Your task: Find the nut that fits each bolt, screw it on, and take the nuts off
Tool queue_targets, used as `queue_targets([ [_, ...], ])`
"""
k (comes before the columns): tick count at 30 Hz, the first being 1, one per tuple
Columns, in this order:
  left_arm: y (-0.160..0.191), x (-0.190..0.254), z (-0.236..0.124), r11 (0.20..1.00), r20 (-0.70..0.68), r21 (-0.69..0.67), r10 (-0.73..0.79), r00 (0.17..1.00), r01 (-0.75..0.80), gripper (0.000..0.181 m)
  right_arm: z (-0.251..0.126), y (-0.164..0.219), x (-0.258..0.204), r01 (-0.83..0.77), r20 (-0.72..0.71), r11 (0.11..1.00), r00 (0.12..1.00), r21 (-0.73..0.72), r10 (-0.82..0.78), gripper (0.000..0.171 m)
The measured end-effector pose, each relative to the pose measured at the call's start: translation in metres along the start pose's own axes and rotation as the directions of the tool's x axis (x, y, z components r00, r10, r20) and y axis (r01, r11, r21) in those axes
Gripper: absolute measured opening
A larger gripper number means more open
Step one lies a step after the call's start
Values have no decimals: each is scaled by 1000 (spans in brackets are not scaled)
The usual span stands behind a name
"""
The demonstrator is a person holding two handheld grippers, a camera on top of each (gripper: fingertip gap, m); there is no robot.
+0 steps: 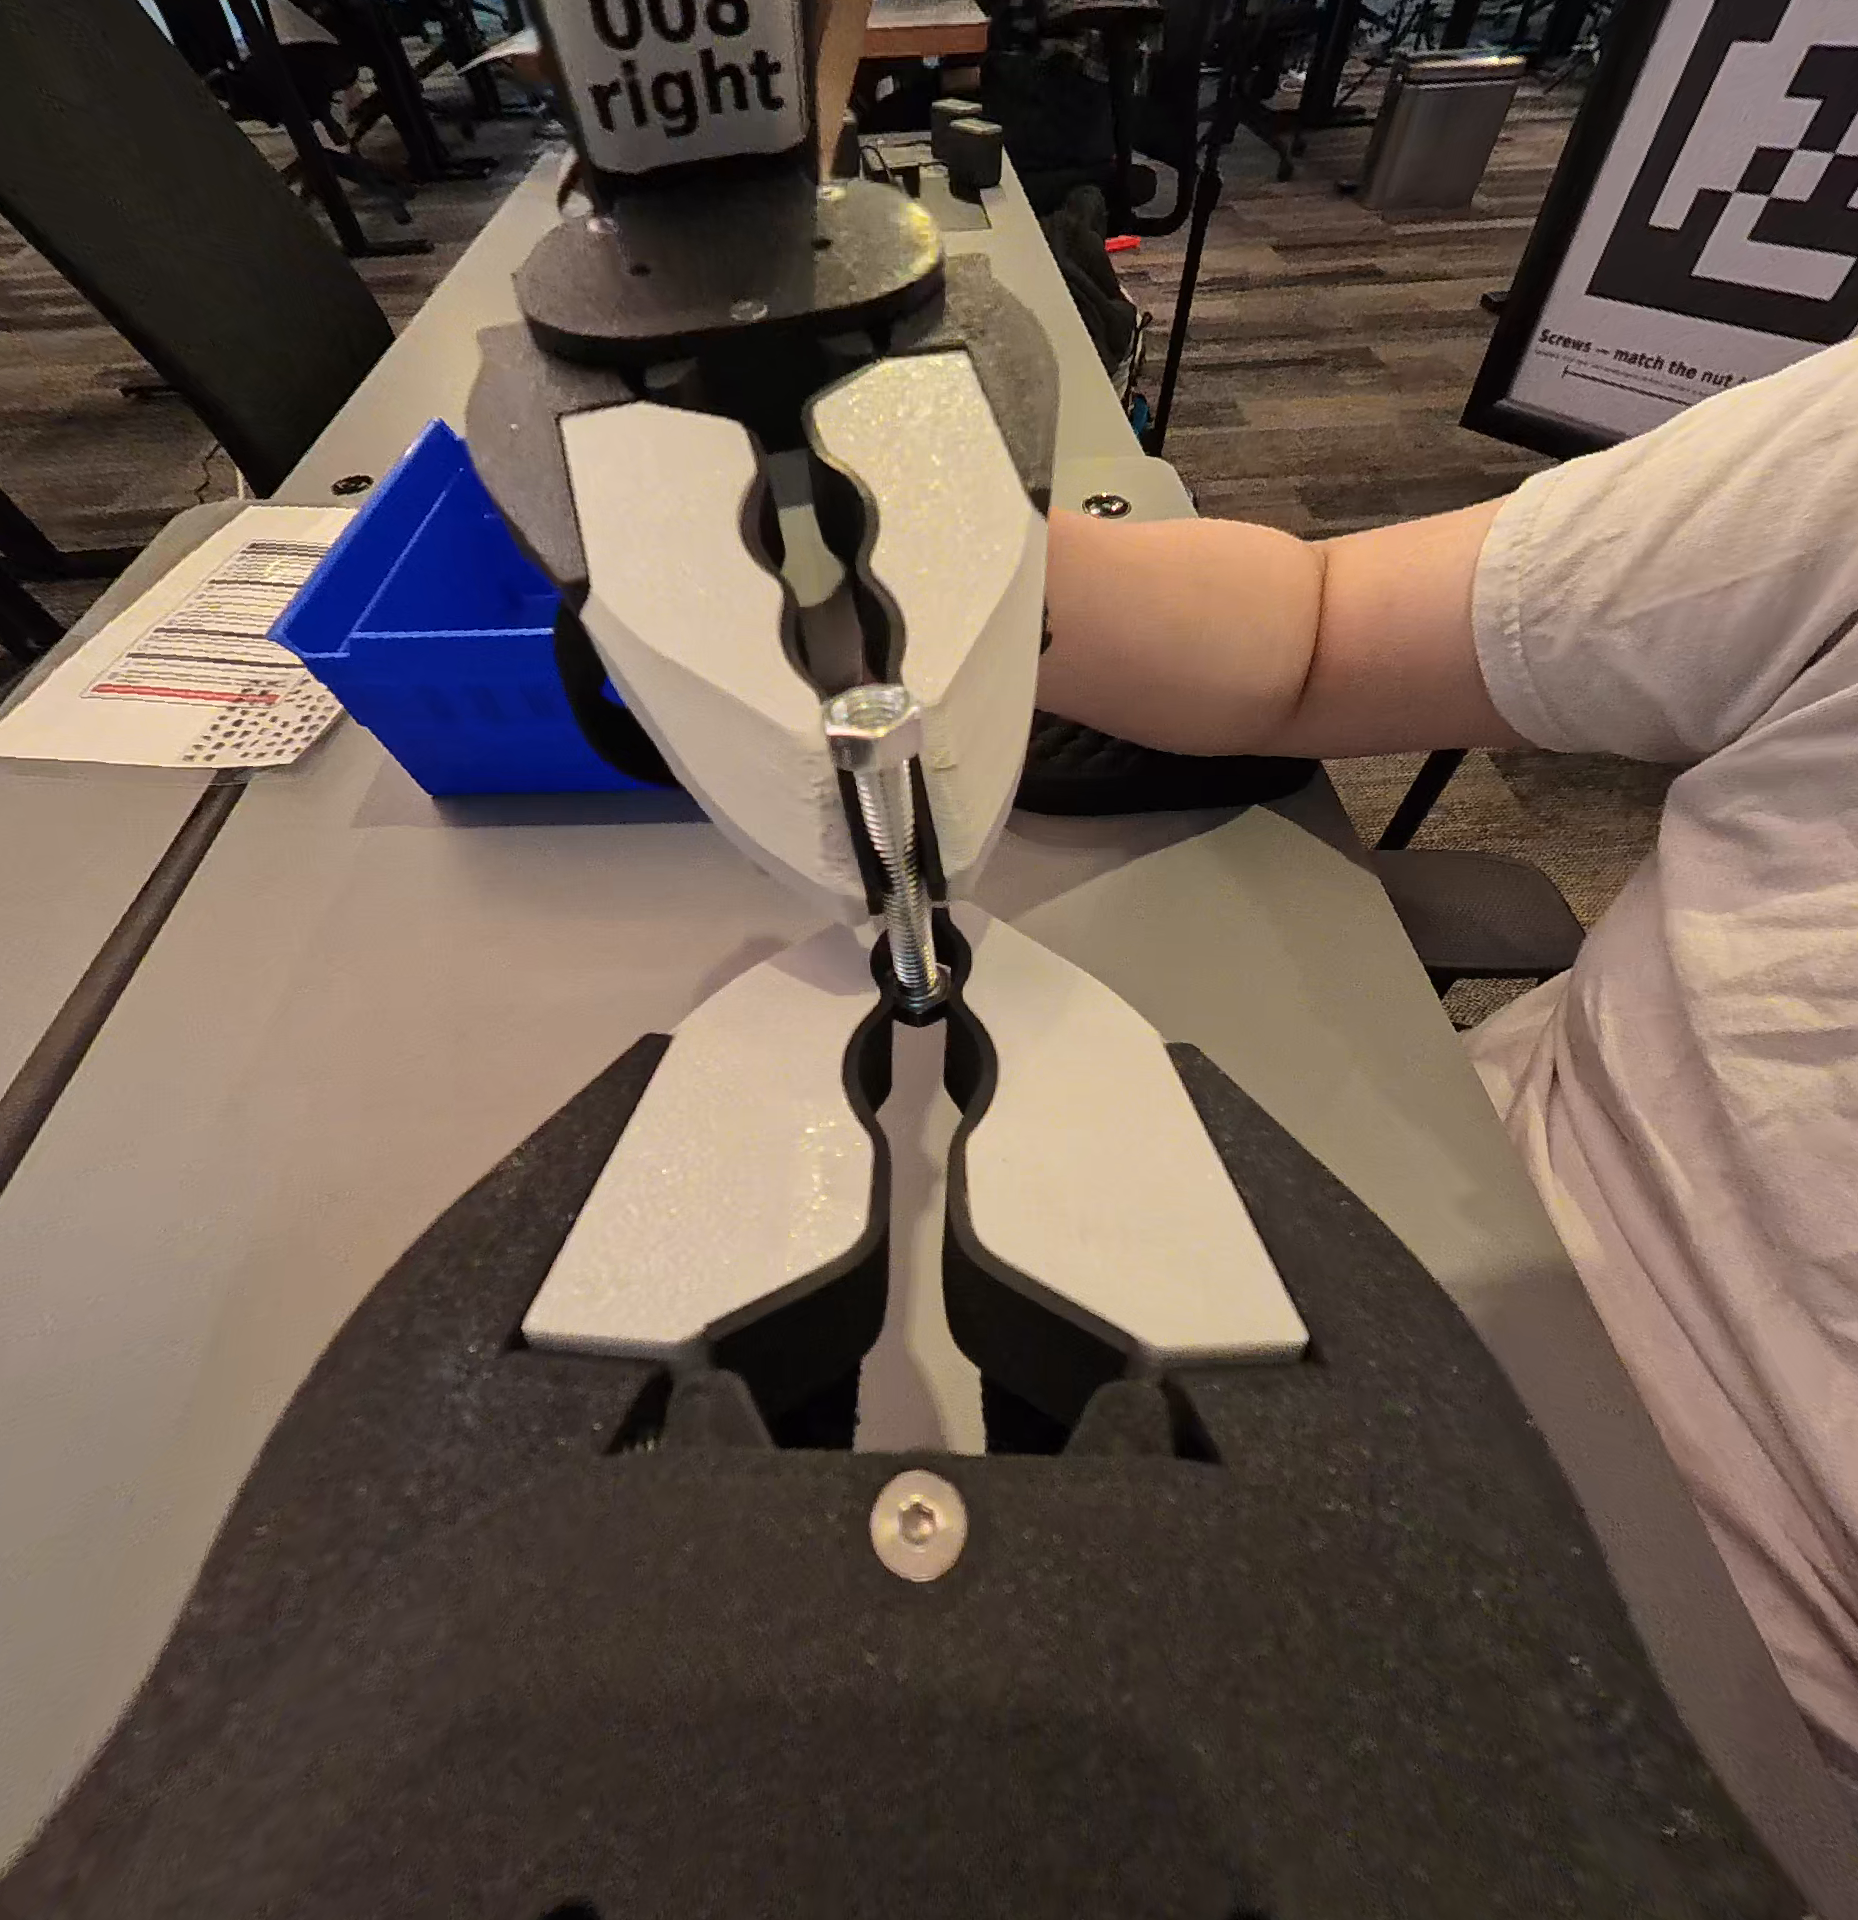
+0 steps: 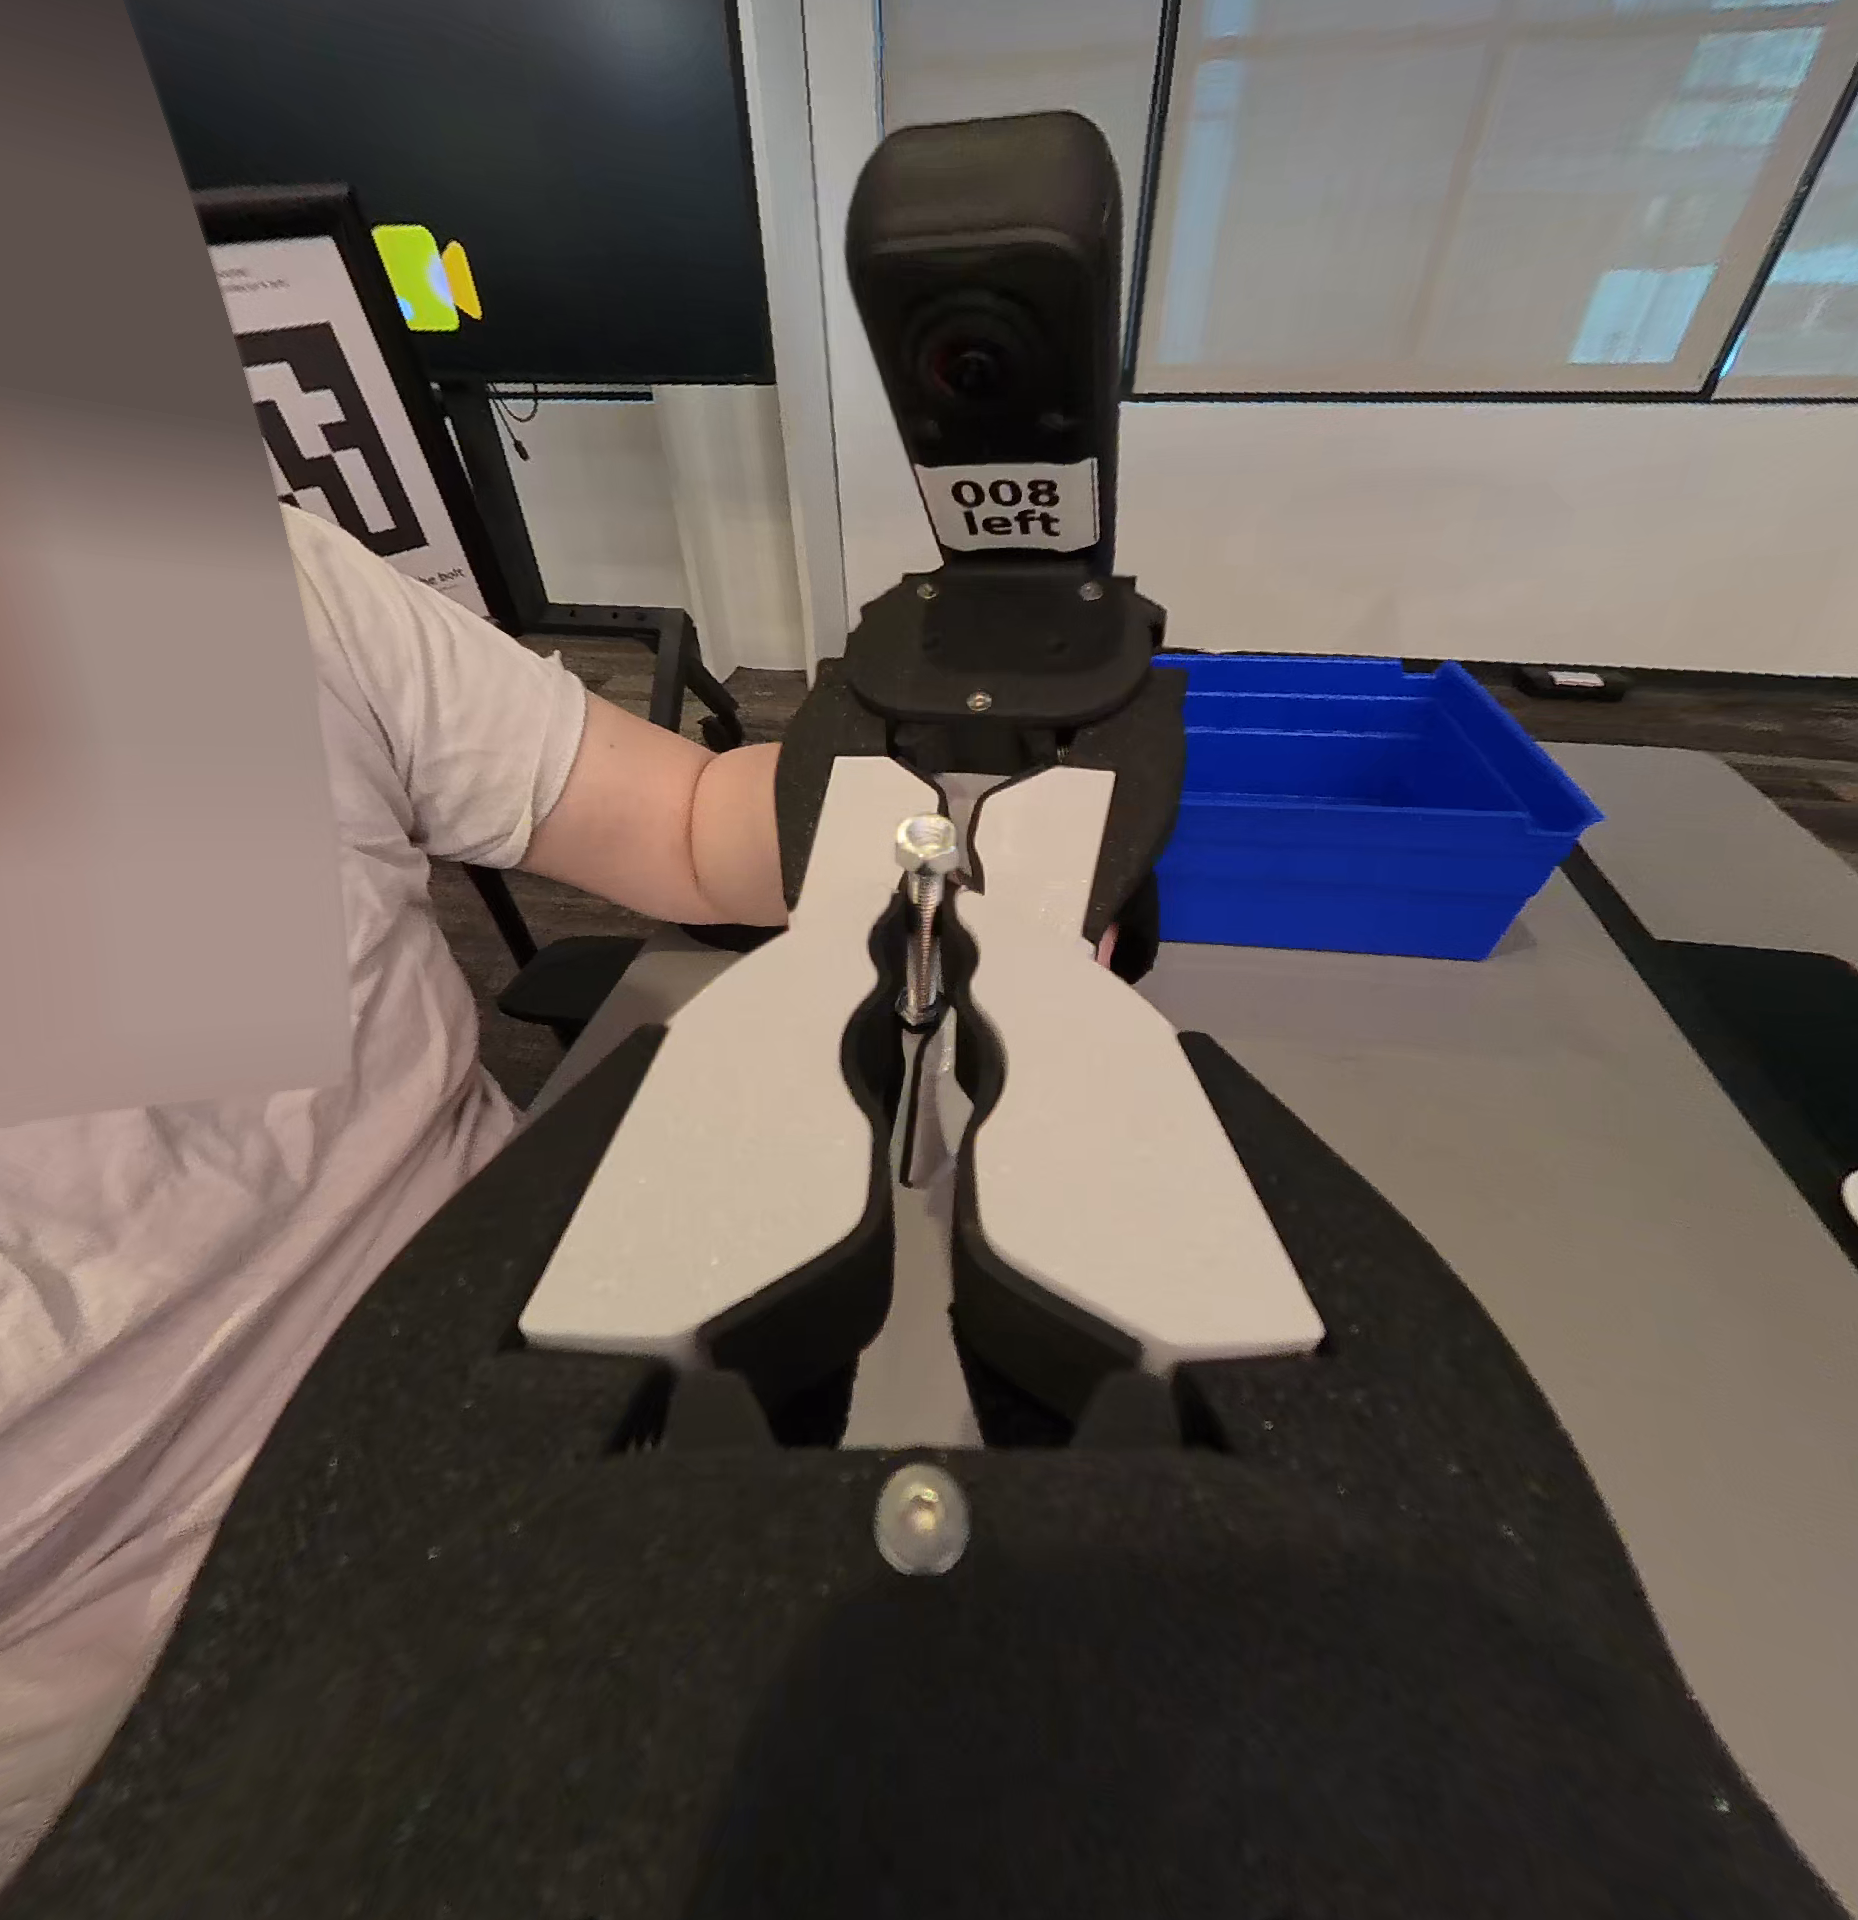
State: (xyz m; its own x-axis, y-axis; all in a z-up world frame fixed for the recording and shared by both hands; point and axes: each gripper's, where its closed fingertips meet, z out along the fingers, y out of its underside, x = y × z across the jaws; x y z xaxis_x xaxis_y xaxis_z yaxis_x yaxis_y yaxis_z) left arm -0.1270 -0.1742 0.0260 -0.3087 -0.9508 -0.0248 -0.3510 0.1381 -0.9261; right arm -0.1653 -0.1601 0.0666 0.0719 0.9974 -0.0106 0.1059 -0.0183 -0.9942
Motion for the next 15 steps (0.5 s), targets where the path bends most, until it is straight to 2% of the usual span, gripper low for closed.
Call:
queue_targets([
  [1,-1,-1,0,1000,3,13,-19,1000,19,4,-1,0,1,17,-16,1000,1000,-2,-17,5],
  [3,-6,-4,-2,997,-7,51,-63,998,63,19,-2,-3,1,49,-29,999,998,2,-49,5],
  [7,-16,-6,-9,986,-32,135,-93,995,97,18,-7,-8,0,71,-42,997,997,7,-71,5],
  [10,-23,-5,-13,977,-55,182,-102,993,110,11,-9,-8,2,64,-46,998,997,9,-64,5],
  [15,-19,-7,-14,981,-54,161,-102,993,110,10,-8,-4,5,30,-51,999,998,-11,-31,5],
])
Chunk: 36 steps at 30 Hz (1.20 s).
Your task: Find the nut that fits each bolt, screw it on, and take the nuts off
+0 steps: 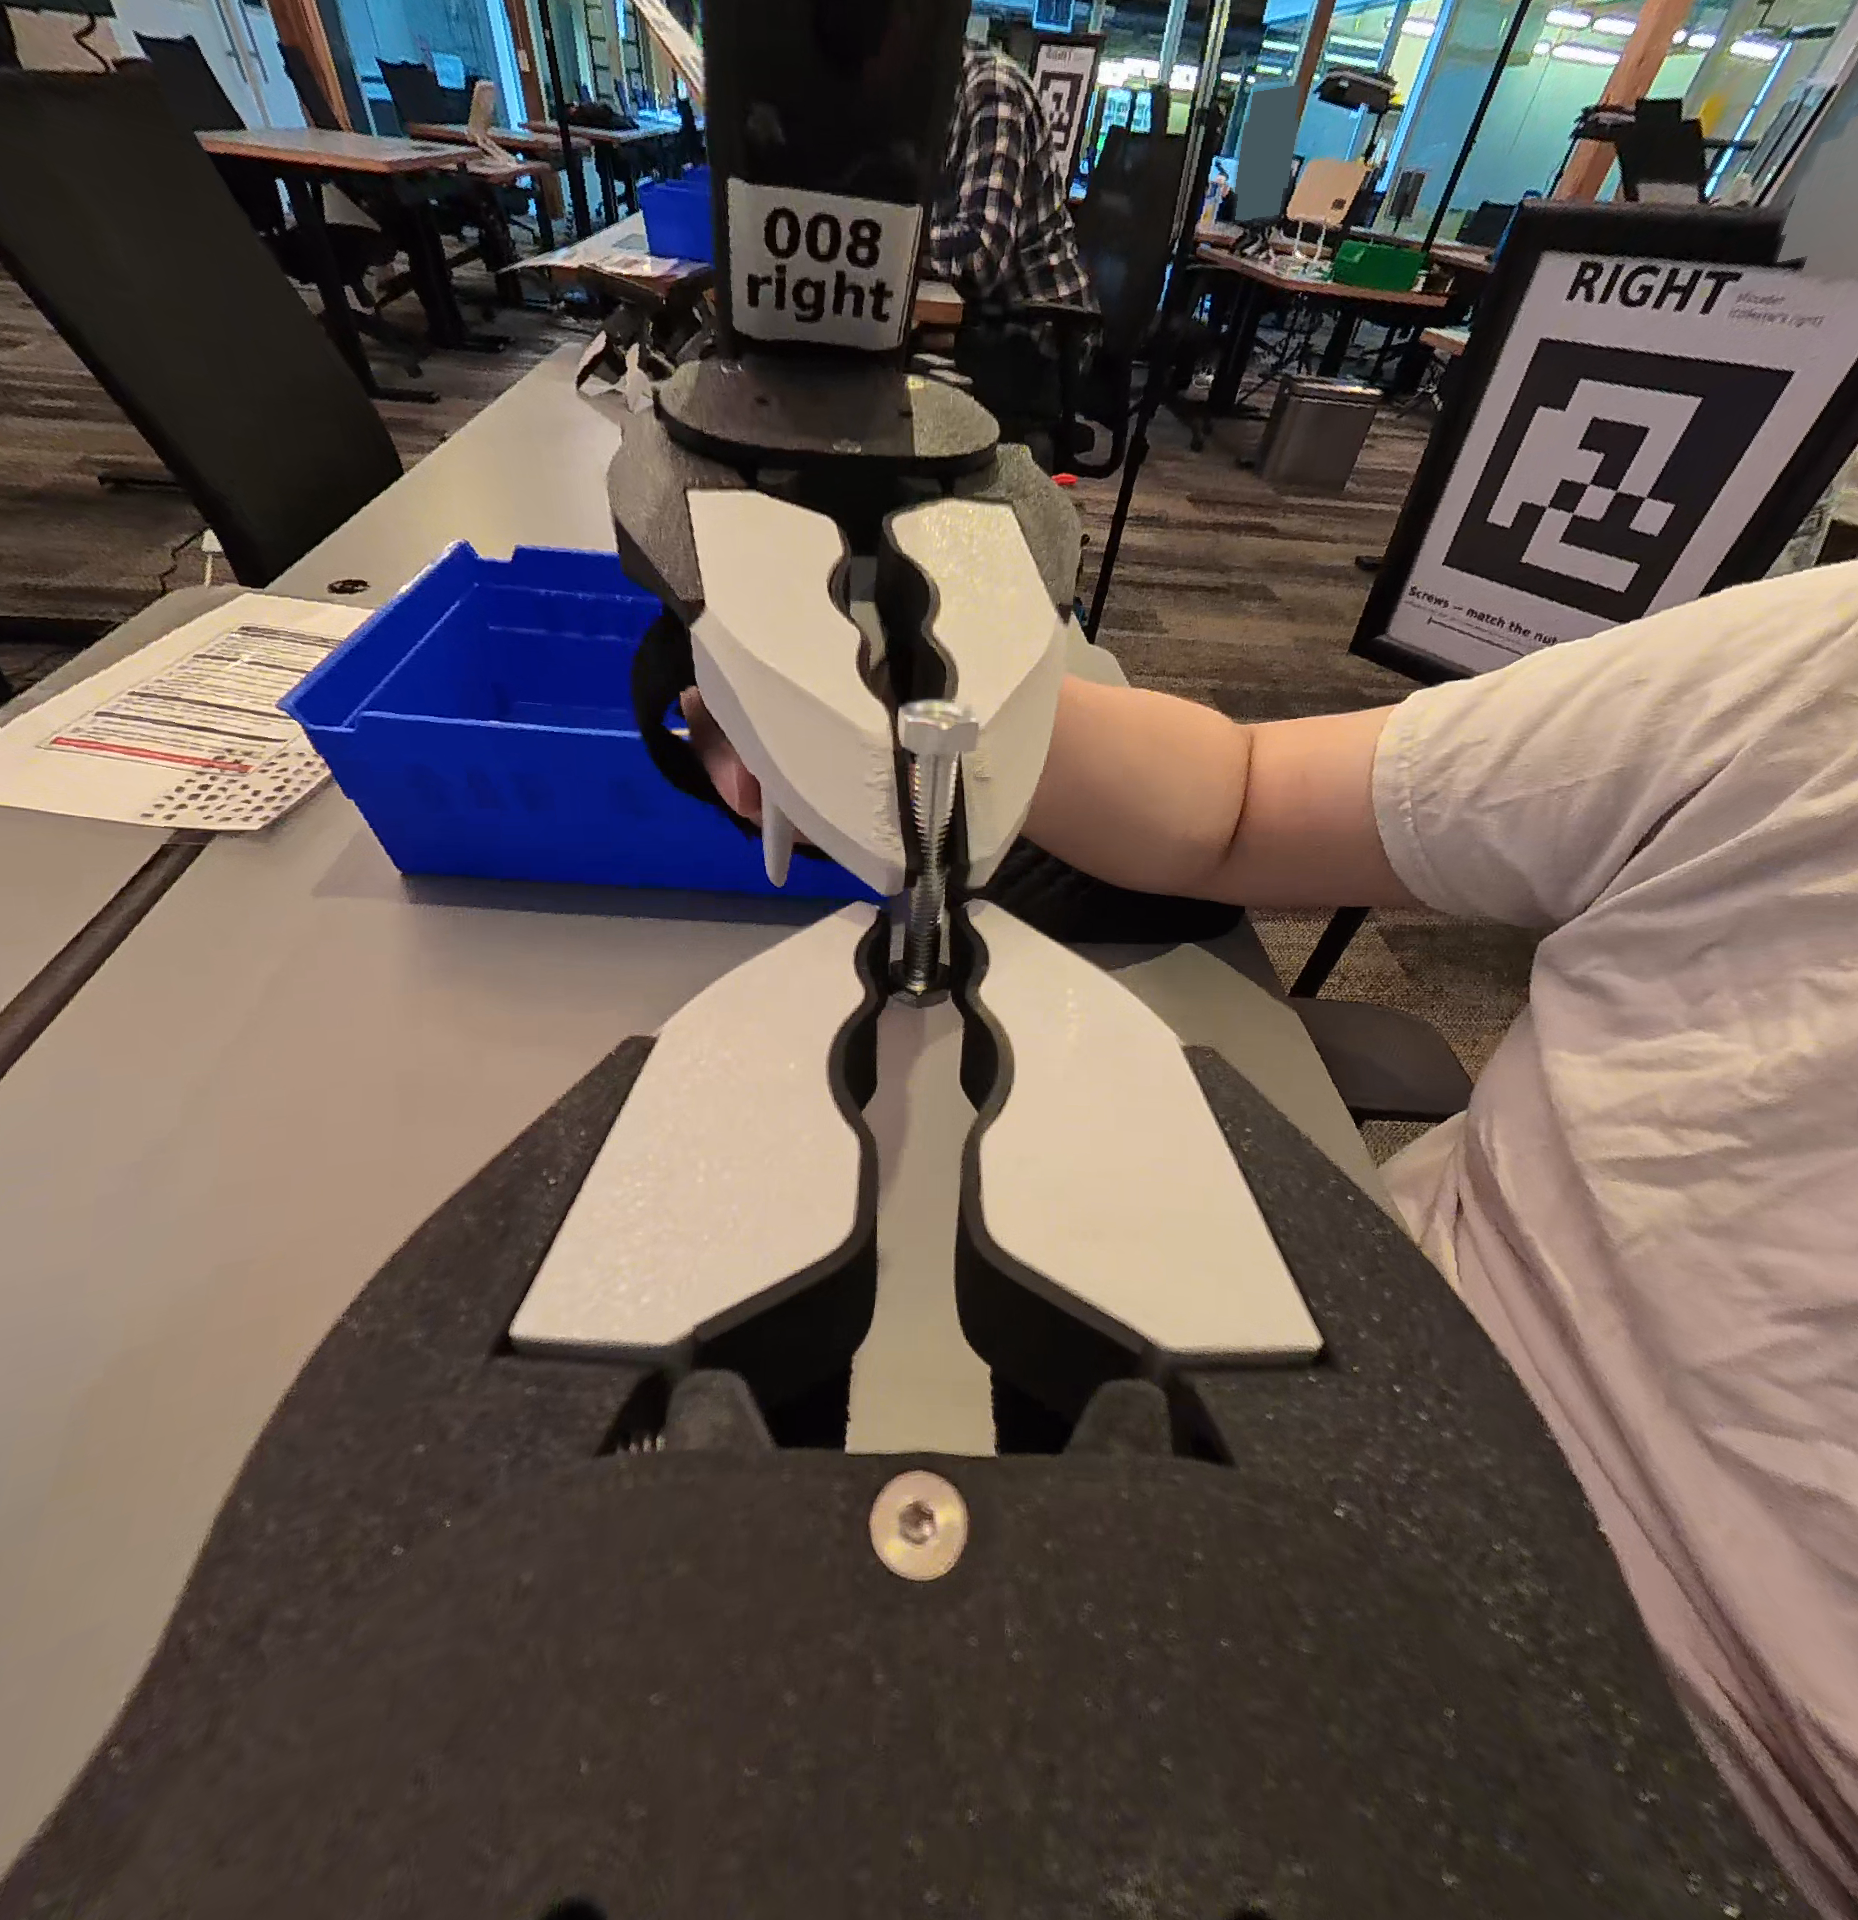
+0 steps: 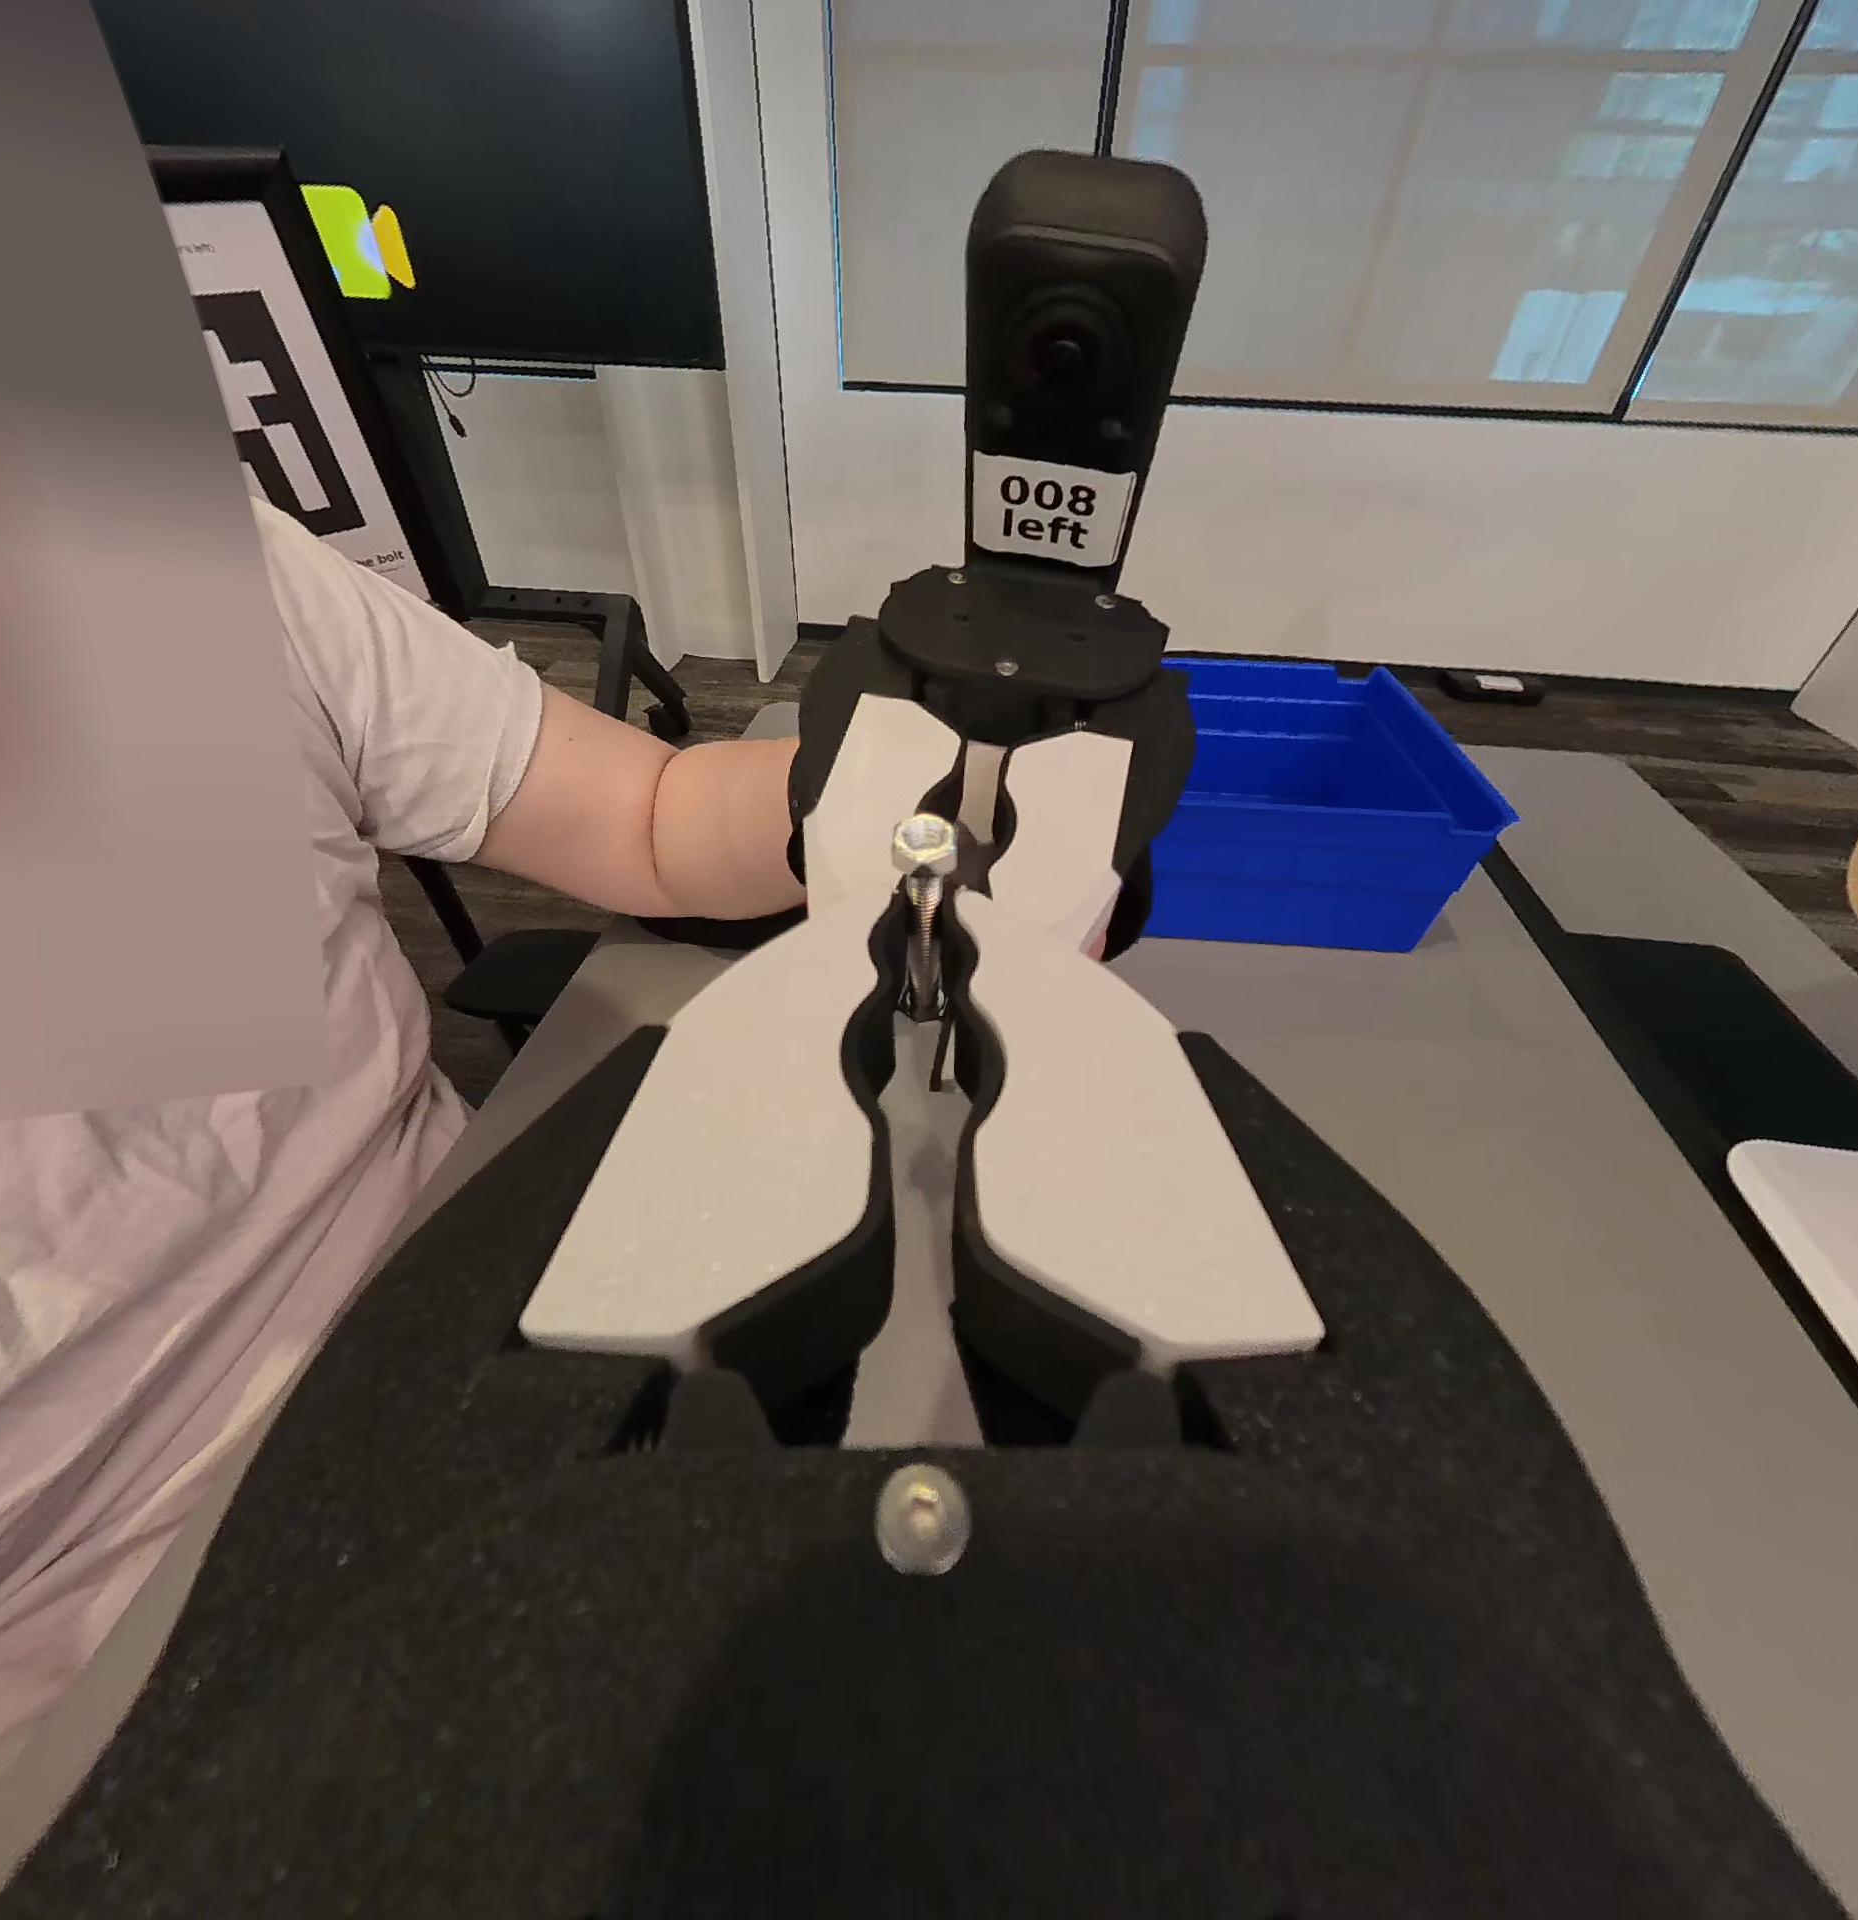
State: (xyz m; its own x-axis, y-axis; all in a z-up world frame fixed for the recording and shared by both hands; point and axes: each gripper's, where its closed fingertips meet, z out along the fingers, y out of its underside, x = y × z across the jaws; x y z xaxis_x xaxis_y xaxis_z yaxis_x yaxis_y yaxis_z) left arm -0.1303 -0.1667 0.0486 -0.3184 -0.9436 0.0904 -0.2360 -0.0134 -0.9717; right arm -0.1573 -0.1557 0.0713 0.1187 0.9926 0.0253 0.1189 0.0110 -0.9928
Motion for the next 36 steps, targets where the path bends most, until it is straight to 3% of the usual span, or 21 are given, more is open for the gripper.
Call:
queue_targets([
  [6,4,-5,-5,999,-13,-13,-52,999,52,12,3,9,6,-60,-24,997,998,-48,59,5],
  [9,4,-6,-7,996,-37,-2,-86,996,86,5,3,9,9,-85,-27,996,996,-37,84,5],
  [24,6,-10,-12,973,-111,8,-229,967,232,5,7,11,17,-237,-31,971,971,-7,237,5],
  [36,6,-2,-10,995,-78,-28,-99,992,97,5,7,9,6,-91,-26,994,996,-57,90,5],
])
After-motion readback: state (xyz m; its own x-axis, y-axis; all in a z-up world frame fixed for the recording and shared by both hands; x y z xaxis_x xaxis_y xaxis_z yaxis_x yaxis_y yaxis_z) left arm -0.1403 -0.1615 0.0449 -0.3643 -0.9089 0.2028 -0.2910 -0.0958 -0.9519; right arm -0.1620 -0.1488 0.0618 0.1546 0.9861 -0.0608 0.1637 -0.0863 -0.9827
